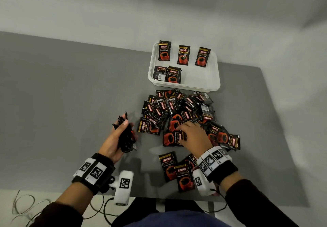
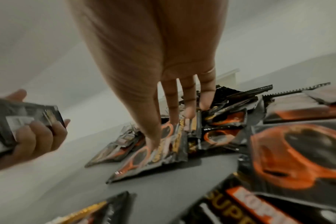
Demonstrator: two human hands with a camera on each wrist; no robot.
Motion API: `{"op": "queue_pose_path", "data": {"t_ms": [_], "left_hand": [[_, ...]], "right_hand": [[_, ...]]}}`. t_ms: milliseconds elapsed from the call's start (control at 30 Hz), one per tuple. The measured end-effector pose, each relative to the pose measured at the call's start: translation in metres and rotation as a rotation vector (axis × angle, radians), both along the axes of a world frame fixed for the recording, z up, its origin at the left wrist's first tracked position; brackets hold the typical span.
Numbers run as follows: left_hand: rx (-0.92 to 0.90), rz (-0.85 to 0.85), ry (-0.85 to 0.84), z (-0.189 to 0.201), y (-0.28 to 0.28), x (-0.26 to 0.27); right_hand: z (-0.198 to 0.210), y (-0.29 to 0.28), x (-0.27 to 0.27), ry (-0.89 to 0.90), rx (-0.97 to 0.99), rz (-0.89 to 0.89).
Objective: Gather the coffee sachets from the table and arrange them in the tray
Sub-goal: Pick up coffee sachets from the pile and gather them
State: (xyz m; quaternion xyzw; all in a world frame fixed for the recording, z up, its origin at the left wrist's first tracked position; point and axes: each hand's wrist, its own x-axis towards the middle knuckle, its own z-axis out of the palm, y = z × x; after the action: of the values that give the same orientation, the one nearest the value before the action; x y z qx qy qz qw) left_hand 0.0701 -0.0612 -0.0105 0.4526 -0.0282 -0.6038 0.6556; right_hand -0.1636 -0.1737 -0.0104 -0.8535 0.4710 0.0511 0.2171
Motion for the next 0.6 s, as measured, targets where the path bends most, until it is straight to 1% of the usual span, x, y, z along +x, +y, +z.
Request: {"op": "queue_pose_path", "data": {"t_ms": [67,133,200,333,400,500,600], "left_hand": [[-0.019,-0.030,-0.031,0.002,-0.003,-0.003],[-0.023,-0.051,-0.049,0.004,-0.005,-0.005],[-0.023,-0.048,-0.016,0.004,-0.006,-0.005],[-0.037,-0.036,0.091,0.006,-0.005,-0.004],[-0.038,-0.033,0.097,0.007,-0.005,-0.002],[-0.025,-0.010,0.094,0.006,-0.003,0.003],[-0.012,0.013,0.103,0.003,-0.001,0.006]], "right_hand": [[-0.006,0.000,0.000,0.103,-0.031,0.019],[-0.011,0.002,0.002,0.159,-0.037,0.013],[-0.012,0.003,0.007,0.163,-0.027,-0.028],[-0.010,0.000,0.014,0.103,0.069,-0.112],[-0.005,-0.004,0.011,-0.003,0.132,-0.151],[0.013,-0.010,0.005,-0.240,0.265,-0.247],[0.038,-0.012,-0.002,-0.428,0.390,-0.266]]}}
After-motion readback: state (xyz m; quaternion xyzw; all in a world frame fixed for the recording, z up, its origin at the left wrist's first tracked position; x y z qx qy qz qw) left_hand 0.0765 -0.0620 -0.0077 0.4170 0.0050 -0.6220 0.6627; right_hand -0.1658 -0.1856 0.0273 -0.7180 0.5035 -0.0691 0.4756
